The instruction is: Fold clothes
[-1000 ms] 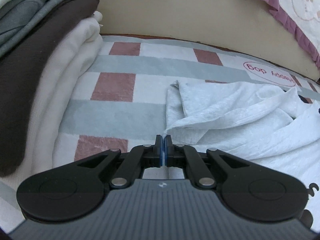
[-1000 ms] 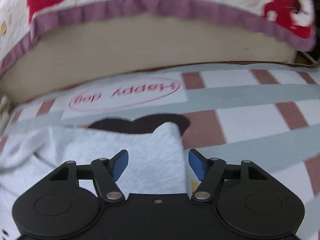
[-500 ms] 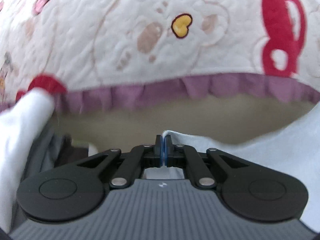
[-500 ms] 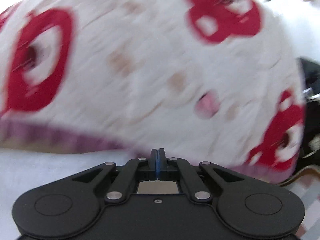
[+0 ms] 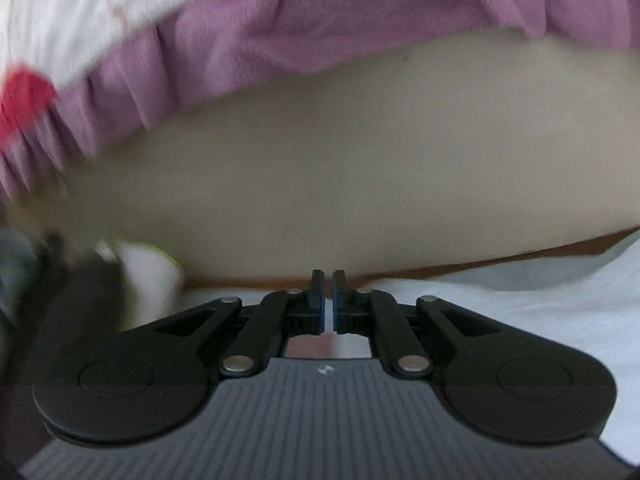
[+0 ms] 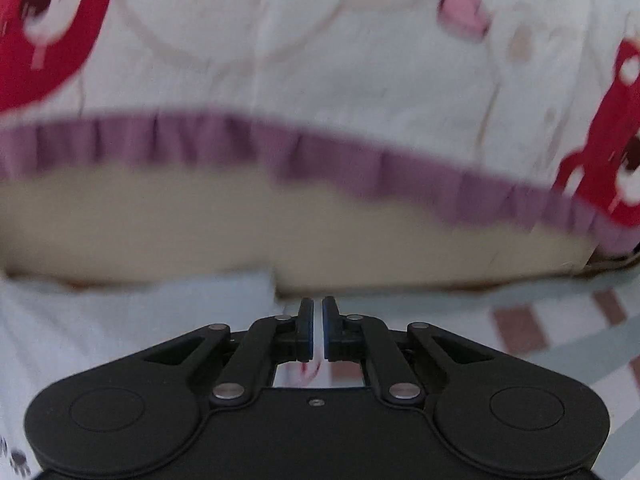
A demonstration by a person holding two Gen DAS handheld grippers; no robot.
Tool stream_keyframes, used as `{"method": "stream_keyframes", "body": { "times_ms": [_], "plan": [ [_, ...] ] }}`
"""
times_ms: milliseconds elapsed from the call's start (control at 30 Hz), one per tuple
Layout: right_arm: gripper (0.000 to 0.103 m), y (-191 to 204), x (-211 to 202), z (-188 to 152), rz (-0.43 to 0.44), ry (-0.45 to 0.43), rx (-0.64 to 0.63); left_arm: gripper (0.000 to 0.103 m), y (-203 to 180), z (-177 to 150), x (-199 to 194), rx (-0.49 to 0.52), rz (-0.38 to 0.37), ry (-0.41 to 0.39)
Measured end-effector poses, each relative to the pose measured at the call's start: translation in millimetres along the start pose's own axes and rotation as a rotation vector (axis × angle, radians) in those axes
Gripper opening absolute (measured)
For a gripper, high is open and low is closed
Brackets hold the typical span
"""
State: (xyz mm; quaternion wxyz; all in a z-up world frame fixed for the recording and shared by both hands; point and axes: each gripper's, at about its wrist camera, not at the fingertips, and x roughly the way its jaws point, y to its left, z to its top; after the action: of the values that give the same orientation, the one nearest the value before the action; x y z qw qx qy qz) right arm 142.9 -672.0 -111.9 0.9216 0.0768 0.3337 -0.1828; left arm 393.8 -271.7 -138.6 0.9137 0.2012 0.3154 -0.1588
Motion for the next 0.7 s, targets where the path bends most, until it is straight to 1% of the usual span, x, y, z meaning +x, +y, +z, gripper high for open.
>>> {"method": "stream_keyframes", "body": {
  "times_ms": [33, 67, 100, 133, 167, 200, 267, 333, 400, 433, 567, 600, 633, 700],
  "plan": [
    [0.008, 1.8, 5.9, -6.6, 0.010, 0.026, -0.004, 0.008, 4.0, 0.2, -3.1, -0.009, -0.023, -0.013],
    [0.012, 2.9, 10.9, -9.8, 0.019, 0.044, -0.004, 0.013, 9.8, 0.3, -6.8, -0.032, -0.064, -0.021],
    [0.021, 4.1, 15.9, -12.9, 0.029, 0.061, -0.003, 0.017, 15.6, -1.3, -9.3, -0.060, -0.120, -0.017],
    [0.028, 5.4, 20.9, -14.6, 0.044, 0.075, 0.000, 0.027, 21.4, -4.1, -11.2, -0.090, -0.186, -0.004],
    [0.043, 6.7, 25.9, -16.3, 0.058, 0.088, 0.003, 0.031, 27.1, -6.9, -13.1, -0.119, -0.252, 0.009],
    [0.052, 8.5, 30.9, -17.2, 0.072, 0.098, 0.004, 0.031, 30.4, -11.4, -14.1, -0.132, -0.296, 0.016],
    [0.053, 12.2, 41.0, -19.1, 0.098, 0.116, 0.006, 0.033, 31.6, -23.1, -14.1, -0.121, -0.348, 0.029],
    [0.053, 15.6, 52.6, -21.3, 0.105, 0.128, -0.013, 0.035, 27.7, -36.0, -12.0, -0.080, -0.385, 0.052],
    [0.053, 17.9, 63.9, -24.6, 0.101, 0.134, -0.026, 0.040, 23.2, -46.5, -6.8, -0.069, -0.425, 0.095],
    [0.053, 18.6, 67.8, -28.0, 0.093, 0.129, -0.020, 0.041, 21.9, -50.7, -3.5, -0.078, -0.435, 0.116],
    [0.053, 21.1, 83.7, -35.6, 0.079, 0.114, 0.004, 0.041, 20.2, -65.6, 10.6, -0.139, -0.445, 0.185],
    [0.057, 21.2, 88.6, -36.1, 0.079, 0.114, 0.010, 0.041, 19.1, -66.8, 13.0, -0.152, -0.435, 0.191],
    [0.057, 21.8, 90.0, -36.1, 0.072, 0.089, 0.016, 0.041, 17.7, -66.4, 14.7, -0.164, -0.417, 0.189],
    [0.062, 23.6, 95.5, -33.8, 0.059, 0.071, 0.051, 0.042, 15.1, -66.6, 17.7, -0.189, -0.390, 0.185]
  ]
}}
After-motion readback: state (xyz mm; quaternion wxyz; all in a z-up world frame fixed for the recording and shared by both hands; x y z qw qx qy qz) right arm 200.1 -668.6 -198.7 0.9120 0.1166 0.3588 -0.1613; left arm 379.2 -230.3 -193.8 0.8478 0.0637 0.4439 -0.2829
